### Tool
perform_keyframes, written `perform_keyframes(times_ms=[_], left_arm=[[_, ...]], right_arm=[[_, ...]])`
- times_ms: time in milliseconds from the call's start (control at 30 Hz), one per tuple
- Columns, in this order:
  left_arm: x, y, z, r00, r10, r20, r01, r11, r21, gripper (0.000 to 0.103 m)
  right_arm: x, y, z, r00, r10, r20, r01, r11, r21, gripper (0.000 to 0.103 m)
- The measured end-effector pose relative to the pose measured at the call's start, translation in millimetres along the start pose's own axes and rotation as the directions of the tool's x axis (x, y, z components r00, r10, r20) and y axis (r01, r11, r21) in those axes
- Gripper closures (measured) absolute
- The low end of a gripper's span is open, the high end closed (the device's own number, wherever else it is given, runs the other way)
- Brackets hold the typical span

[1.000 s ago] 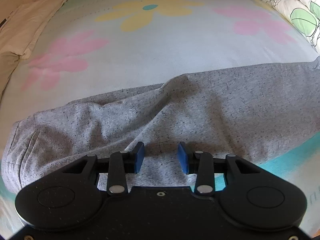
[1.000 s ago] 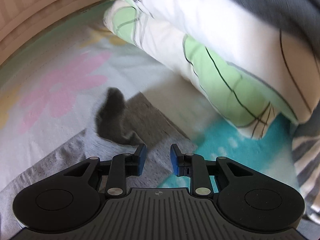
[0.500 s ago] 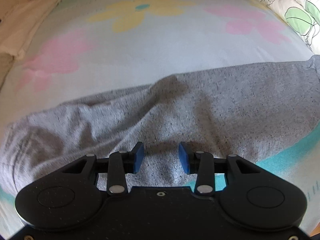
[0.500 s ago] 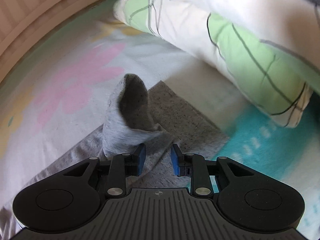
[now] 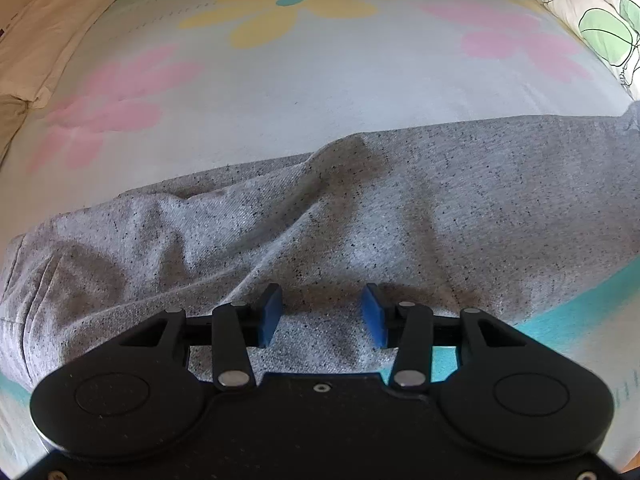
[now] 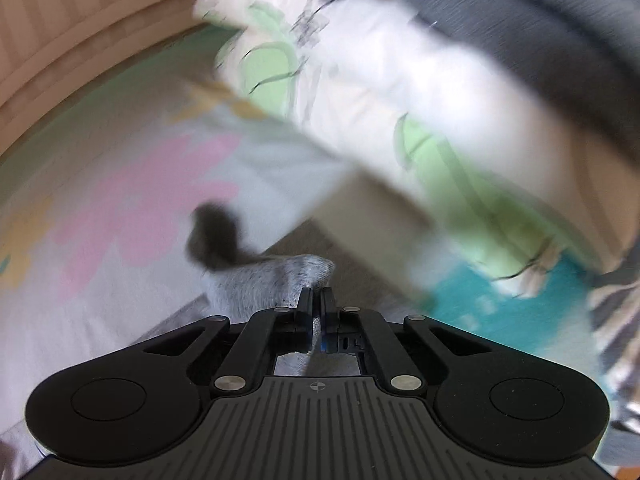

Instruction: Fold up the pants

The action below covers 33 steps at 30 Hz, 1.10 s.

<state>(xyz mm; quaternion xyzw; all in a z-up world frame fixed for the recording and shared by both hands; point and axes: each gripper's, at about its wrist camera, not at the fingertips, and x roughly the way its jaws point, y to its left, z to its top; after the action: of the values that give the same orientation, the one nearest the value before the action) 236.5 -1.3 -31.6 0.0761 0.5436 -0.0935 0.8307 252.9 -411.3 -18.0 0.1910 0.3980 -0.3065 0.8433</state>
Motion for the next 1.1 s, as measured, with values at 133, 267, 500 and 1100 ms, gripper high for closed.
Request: perform_keyframes(times_ms=[133,267,500,1100], left_arm=[[-1.7,-2.0,2.0,1.000,-0.009,0.004,0.009,1.000,-0.001,0.050],[-2.6,-2.6,2.0,1.000,-0.008,0.001,0.008,1.000,0.003,0.050],[-2.5,-2.9,3.0,1.000,-0.006,-0.002,0.006,1.000,0.000,0.050],[-21.9,38.8,4.7,0.998,0.043,0.055,-0.040,0.998,-0.056,0.050]], right_arm=[[6.7,-11.0,3.2,0.991,-0.130,-0.011,0.130,0.992,0.006,0.100],[16.9,-17.5,3.0,0.992,-0.128,-0.018,0.128,0.992,0.017,0.098],[6.8,2.7,3.9,0.992,-0.100,0.073,0.105,0.993,-0.060,0.085],[5.7,106.4,-29.4,0.996,0.061,-0.062,-0.079,0.939,-0.334,0.086]])
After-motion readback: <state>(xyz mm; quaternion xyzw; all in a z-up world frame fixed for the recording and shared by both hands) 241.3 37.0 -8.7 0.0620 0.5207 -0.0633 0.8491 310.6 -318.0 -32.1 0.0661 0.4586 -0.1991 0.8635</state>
